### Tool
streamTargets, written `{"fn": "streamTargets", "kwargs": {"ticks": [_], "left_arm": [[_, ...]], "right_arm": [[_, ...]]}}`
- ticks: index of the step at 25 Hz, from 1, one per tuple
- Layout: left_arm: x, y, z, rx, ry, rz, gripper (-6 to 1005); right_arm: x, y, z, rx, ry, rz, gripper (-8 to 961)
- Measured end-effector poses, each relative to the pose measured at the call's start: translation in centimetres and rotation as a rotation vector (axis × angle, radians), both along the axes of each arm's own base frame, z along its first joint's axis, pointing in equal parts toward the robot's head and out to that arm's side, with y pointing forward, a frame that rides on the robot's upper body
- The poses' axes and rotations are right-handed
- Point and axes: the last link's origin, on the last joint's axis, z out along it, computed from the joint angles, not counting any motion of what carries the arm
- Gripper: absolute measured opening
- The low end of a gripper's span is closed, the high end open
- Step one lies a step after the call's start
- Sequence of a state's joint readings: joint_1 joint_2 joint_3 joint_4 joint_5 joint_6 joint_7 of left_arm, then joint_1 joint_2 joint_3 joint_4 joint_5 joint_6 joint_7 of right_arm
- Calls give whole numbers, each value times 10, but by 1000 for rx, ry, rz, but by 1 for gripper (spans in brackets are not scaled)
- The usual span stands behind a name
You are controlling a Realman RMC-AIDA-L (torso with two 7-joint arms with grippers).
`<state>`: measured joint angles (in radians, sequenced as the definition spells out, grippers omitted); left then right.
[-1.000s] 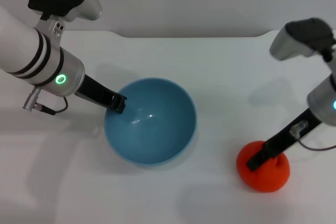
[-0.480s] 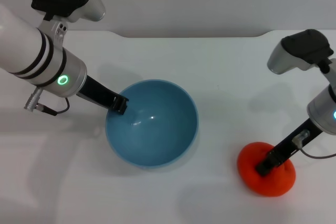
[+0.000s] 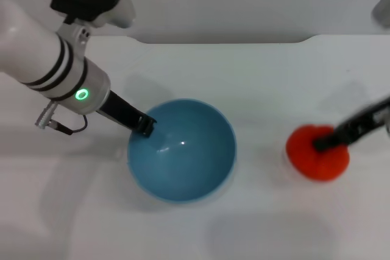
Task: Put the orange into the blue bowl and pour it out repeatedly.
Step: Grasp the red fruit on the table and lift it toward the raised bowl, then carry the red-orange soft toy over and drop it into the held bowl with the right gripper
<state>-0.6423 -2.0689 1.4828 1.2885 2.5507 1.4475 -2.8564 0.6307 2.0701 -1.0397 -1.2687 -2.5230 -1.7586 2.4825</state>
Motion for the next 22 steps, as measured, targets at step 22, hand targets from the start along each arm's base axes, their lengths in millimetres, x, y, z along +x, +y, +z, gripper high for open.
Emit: {"fn": "streamTargets", "kwargs": {"ticks": [22], "left_arm": [[33, -5, -25, -86, -7, -95, 0]], "right_arm": [[-106, -14, -27, -158, 150, 587, 90]]}}
